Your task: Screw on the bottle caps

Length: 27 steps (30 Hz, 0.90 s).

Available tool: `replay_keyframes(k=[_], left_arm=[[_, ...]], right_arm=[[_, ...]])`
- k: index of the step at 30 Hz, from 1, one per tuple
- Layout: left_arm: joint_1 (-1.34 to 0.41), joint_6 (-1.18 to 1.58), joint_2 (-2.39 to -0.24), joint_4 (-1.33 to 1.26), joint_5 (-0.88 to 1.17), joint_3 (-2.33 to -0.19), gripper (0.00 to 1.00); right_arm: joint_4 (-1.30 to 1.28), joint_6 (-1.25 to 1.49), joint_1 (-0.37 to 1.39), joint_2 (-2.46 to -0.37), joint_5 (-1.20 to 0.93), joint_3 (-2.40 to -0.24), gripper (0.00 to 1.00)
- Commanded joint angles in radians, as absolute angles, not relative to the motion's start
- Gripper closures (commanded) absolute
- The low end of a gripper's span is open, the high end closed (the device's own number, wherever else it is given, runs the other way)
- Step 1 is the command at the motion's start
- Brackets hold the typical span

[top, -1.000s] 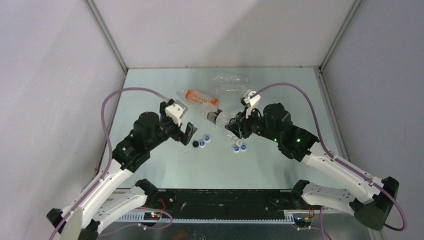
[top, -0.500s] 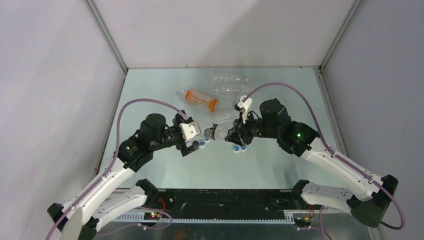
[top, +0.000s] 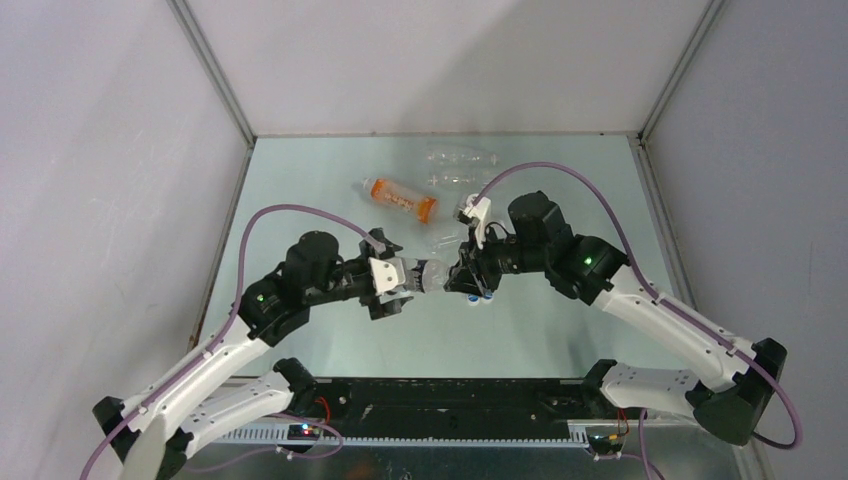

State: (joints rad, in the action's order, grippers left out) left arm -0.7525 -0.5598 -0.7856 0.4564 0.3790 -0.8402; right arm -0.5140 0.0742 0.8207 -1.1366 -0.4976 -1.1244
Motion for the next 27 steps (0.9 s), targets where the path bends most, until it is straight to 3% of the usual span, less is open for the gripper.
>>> replay_keyframes(k=[1, 11, 23, 27], left_arm=[[-0.775, -0.586, -0.79, 0.406, 0.406, -0.851, 0.02], [-0.788, -0.574, -0.792, 0.405, 0.432, -0.818, 0.22], [-0.823, -0.592, -0.768, 0.392, 0.39, -0.759, 0.21], [-0.825, -0.587, -0.765, 0.392, 0.379, -0.758, 0.36]], right_arm=[[-0.529, 0.05, 0.828, -1.16, -0.549, -1.187, 1.0], [-0.526, 0.056, 0.839, -1.18, -0.576, -1.204, 1.0], [-0.526, 0.063, 0.856, -1.214, -0.586, -1.231, 1.0], [-0.526, 0.069, 0.859, -1.223, -0.581, -1.238, 1.0]])
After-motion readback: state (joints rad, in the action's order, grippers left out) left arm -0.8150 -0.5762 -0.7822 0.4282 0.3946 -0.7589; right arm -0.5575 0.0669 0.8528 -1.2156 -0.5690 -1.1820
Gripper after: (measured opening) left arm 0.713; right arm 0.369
